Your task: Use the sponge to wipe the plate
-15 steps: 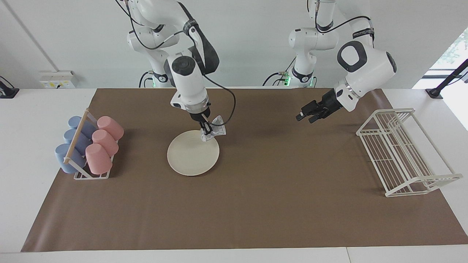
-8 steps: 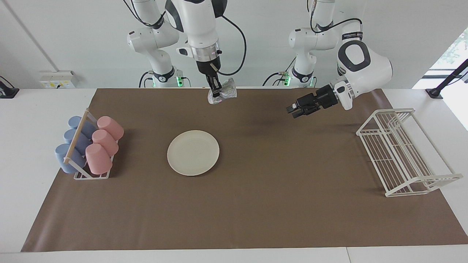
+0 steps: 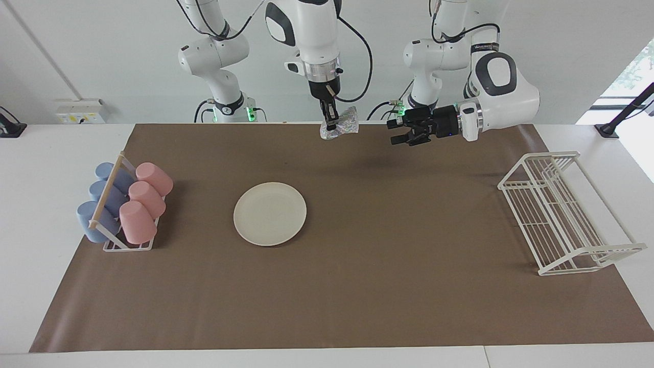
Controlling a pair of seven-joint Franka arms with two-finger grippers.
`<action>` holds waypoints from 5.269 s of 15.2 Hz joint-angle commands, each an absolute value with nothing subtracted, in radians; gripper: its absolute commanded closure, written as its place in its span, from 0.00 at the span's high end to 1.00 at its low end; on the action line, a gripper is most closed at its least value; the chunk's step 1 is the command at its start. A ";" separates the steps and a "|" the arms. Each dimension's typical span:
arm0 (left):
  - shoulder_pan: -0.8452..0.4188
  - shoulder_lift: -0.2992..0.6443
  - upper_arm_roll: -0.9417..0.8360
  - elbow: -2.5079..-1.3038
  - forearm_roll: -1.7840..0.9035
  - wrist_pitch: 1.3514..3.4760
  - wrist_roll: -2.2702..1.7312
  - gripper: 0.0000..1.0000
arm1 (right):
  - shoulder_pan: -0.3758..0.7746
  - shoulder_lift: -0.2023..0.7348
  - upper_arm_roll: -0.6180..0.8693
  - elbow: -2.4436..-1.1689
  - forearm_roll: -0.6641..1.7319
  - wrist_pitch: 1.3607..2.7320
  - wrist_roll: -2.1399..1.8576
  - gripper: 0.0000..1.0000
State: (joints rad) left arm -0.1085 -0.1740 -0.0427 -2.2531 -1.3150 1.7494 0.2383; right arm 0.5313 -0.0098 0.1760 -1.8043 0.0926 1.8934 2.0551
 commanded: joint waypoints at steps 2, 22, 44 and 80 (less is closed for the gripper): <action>-0.218 -0.221 -0.032 -2.290 -1.335 1.825 0.310 1.00 | 0.529 -0.006 0.178 -1.799 0.080 1.904 2.079 0.00; -0.362 -0.230 -0.038 -2.312 -1.335 1.936 0.262 0.00 | 0.526 -0.002 0.178 -1.793 0.035 1.901 2.075 0.00; -0.278 -0.138 -0.032 -2.183 -0.667 1.997 -0.177 0.00 | 0.009 -0.112 0.170 -1.805 0.040 1.687 0.507 1.00; -0.200 0.468 -0.032 -1.552 1.046 1.459 -0.492 0.00 | -0.098 -0.029 0.048 -1.683 0.029 1.626 -0.058 1.00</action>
